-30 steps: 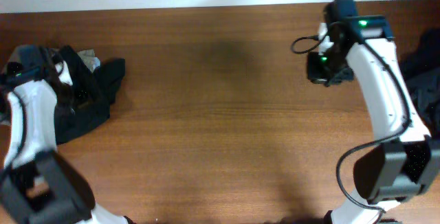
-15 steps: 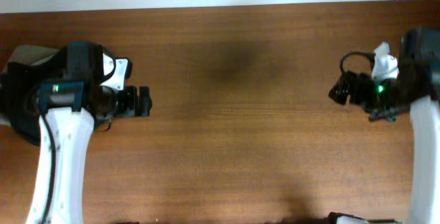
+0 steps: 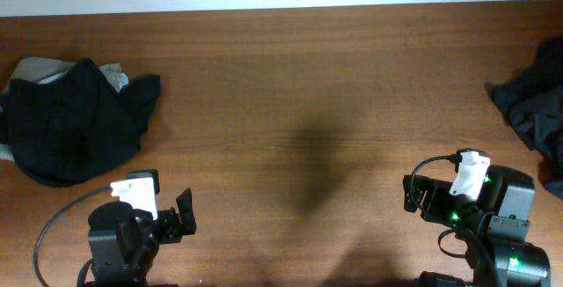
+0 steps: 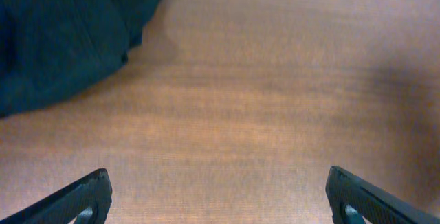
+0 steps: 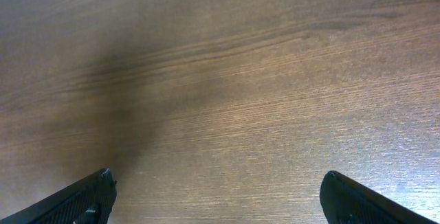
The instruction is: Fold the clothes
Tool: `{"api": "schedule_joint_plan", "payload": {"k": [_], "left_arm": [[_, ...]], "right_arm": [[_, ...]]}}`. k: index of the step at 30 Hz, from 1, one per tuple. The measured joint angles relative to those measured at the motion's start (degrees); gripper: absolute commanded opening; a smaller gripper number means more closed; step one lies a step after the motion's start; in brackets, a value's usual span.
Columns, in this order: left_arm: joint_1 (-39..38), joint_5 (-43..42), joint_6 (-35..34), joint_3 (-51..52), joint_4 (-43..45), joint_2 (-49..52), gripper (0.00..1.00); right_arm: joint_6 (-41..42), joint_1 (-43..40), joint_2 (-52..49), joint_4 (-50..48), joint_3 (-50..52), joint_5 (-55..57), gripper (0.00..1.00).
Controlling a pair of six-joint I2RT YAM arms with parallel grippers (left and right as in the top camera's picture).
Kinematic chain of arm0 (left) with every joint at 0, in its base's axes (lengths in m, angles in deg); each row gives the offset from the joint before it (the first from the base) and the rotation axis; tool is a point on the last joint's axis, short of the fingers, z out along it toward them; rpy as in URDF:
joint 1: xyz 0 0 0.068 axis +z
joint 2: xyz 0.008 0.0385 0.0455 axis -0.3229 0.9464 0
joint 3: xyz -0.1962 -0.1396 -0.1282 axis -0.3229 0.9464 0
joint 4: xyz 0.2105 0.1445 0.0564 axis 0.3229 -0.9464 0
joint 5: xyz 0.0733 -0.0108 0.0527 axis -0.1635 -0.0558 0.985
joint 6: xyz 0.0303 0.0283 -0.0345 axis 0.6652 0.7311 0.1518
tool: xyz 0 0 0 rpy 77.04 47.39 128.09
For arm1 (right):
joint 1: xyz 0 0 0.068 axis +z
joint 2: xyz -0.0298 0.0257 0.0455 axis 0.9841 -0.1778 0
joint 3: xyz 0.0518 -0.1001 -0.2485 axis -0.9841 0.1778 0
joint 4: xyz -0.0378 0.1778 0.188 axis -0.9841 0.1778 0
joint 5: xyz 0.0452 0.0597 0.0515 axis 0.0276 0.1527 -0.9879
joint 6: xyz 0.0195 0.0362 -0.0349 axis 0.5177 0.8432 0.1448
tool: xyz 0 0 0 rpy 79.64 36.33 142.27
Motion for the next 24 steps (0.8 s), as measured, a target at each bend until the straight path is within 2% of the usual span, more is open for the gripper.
{"api": "schedule_joint_plan", "payload": {"k": [4,9,15,19,24], "left_arm": [[0.00,-0.02,0.00,0.00,-1.81,0.00,0.99],[0.00,-0.02,0.00,0.00,-2.12,0.00,0.99],[0.00,-0.02,0.00,0.00,-2.12,0.00,0.99],[0.00,-0.02,0.00,0.02,-2.16,-0.11,0.99],[0.00,-0.02,0.00,0.02,-2.25,-0.11,0.99]], "right_arm": [[0.02,0.39,-2.64,0.00,0.00,0.02,0.99],[0.00,4.90,-7.76,-0.31,0.00,0.17,0.99],[0.02,4.96,-18.84,-0.68,0.00,1.66,0.99],[-0.02,5.05,-24.79,-10.95,0.31,1.70,0.99],[-4.04,5.07,-22.03,-15.58,0.35,-0.04,0.99]]}}
